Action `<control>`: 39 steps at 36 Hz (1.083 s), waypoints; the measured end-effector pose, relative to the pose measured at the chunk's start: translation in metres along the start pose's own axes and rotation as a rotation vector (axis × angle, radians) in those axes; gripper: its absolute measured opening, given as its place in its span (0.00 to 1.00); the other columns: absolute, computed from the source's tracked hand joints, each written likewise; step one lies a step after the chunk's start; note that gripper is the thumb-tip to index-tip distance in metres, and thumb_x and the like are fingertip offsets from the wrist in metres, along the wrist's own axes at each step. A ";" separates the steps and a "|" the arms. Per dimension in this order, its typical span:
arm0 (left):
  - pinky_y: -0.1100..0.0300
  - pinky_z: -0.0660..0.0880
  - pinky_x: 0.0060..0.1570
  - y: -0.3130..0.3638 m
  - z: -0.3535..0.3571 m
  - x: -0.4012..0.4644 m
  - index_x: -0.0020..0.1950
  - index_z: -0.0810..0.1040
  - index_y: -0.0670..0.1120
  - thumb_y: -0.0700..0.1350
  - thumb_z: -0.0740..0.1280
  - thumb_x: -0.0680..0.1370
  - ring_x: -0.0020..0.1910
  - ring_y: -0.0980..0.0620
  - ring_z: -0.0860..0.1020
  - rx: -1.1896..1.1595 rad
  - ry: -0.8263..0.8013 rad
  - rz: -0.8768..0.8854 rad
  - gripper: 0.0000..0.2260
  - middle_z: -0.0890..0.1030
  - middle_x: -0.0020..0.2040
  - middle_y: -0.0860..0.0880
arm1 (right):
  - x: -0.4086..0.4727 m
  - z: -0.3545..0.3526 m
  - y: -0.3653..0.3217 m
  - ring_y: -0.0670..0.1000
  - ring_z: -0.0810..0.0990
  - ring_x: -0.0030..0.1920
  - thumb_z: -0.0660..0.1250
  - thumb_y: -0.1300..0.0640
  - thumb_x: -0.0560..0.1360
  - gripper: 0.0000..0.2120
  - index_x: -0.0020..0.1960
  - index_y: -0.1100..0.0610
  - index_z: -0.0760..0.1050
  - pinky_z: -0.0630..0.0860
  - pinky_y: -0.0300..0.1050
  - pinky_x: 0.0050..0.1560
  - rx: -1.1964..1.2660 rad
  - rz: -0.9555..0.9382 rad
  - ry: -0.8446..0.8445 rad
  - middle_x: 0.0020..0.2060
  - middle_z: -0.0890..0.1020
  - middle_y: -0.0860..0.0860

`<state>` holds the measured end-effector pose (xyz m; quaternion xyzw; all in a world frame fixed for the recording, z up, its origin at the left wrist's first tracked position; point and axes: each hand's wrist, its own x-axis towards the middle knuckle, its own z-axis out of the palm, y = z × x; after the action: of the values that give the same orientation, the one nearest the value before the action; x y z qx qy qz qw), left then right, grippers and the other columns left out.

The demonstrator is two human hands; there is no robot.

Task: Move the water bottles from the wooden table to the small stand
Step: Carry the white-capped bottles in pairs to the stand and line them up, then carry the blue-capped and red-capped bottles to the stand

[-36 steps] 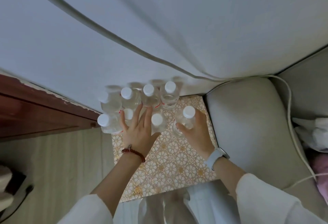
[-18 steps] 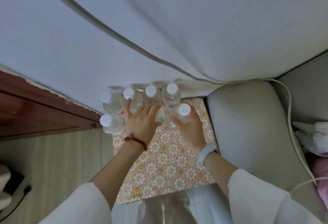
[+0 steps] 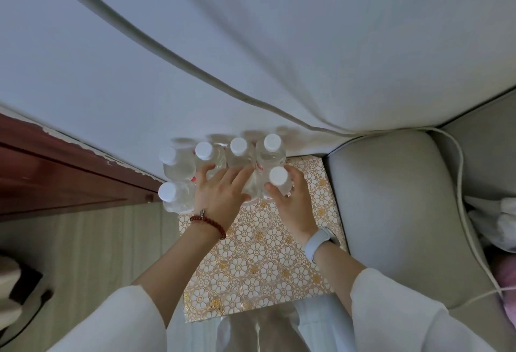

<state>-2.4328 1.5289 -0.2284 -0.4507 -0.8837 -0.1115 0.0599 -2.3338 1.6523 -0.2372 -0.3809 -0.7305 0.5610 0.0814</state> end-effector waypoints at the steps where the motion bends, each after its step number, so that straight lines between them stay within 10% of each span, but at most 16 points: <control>1: 0.49 0.62 0.58 0.000 0.000 0.000 0.56 0.73 0.51 0.51 0.79 0.59 0.47 0.50 0.81 0.026 -0.015 0.008 0.29 0.83 0.47 0.53 | 0.000 -0.001 0.000 0.53 0.71 0.63 0.69 0.48 0.69 0.29 0.65 0.54 0.64 0.72 0.56 0.62 -0.013 0.005 -0.025 0.63 0.71 0.55; 8: 0.36 0.62 0.64 0.012 -0.022 -0.015 0.68 0.64 0.51 0.57 0.71 0.65 0.66 0.43 0.70 0.058 -0.106 -0.114 0.34 0.72 0.67 0.45 | -0.023 -0.022 -0.016 0.45 0.53 0.73 0.66 0.55 0.74 0.38 0.75 0.53 0.45 0.52 0.38 0.67 -0.117 0.012 -0.171 0.75 0.55 0.49; 22: 0.48 0.66 0.60 0.000 -0.184 -0.174 0.64 0.73 0.46 0.51 0.61 0.76 0.62 0.45 0.71 -0.343 0.168 -0.944 0.18 0.75 0.63 0.46 | -0.155 0.033 -0.153 0.44 0.73 0.54 0.56 0.57 0.79 0.14 0.63 0.58 0.70 0.67 0.36 0.55 -0.383 -0.307 -0.576 0.59 0.77 0.51; 30: 0.50 0.73 0.55 -0.021 -0.328 -0.447 0.59 0.76 0.45 0.50 0.62 0.73 0.56 0.43 0.76 -0.160 0.544 -1.290 0.17 0.79 0.55 0.45 | -0.382 0.175 -0.210 0.53 0.80 0.52 0.59 0.58 0.77 0.10 0.55 0.58 0.76 0.74 0.44 0.56 -0.376 -0.667 -0.847 0.50 0.82 0.54; 33: 0.53 0.72 0.56 0.006 -0.368 -0.584 0.58 0.77 0.44 0.46 0.65 0.74 0.56 0.42 0.76 -0.038 0.634 -1.446 0.14 0.79 0.55 0.43 | -0.507 0.220 -0.204 0.49 0.76 0.47 0.59 0.61 0.77 0.11 0.56 0.62 0.75 0.69 0.28 0.44 -0.356 -0.735 -1.072 0.46 0.78 0.51; 39: 0.51 0.71 0.57 0.108 -0.421 -0.828 0.60 0.76 0.41 0.43 0.66 0.75 0.57 0.42 0.76 0.153 0.753 -1.847 0.14 0.78 0.56 0.41 | -0.743 0.278 -0.156 0.48 0.75 0.44 0.61 0.61 0.76 0.08 0.52 0.59 0.77 0.70 0.37 0.45 -0.412 -0.875 -1.498 0.42 0.79 0.51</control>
<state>-1.8575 0.8362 0.0232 0.4825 -0.8155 -0.1927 0.2547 -2.0407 0.9484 0.0297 0.3914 -0.7585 0.4389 -0.2807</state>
